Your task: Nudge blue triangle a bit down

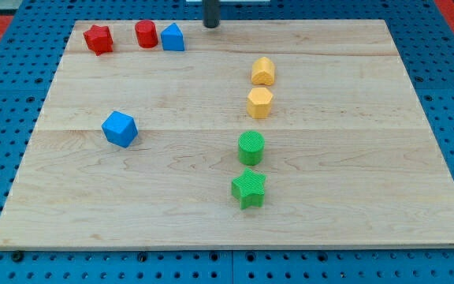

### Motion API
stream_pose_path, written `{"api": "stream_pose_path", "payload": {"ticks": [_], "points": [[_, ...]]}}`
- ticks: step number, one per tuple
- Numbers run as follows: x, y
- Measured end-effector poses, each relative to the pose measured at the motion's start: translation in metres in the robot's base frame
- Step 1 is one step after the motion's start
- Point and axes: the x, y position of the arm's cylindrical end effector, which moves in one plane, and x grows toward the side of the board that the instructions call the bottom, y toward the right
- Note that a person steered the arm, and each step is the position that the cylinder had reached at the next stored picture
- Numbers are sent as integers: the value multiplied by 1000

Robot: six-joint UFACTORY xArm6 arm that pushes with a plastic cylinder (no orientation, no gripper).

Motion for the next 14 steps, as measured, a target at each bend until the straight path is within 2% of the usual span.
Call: {"api": "stream_pose_path", "payload": {"ticks": [1, 3, 4, 5, 6, 8, 9, 10, 13, 14], "points": [[-1, -69], [22, -91], [23, -81], [7, -39], [42, -36], [53, 46], [100, 14], [106, -43], [76, 5], [97, 21]]}}
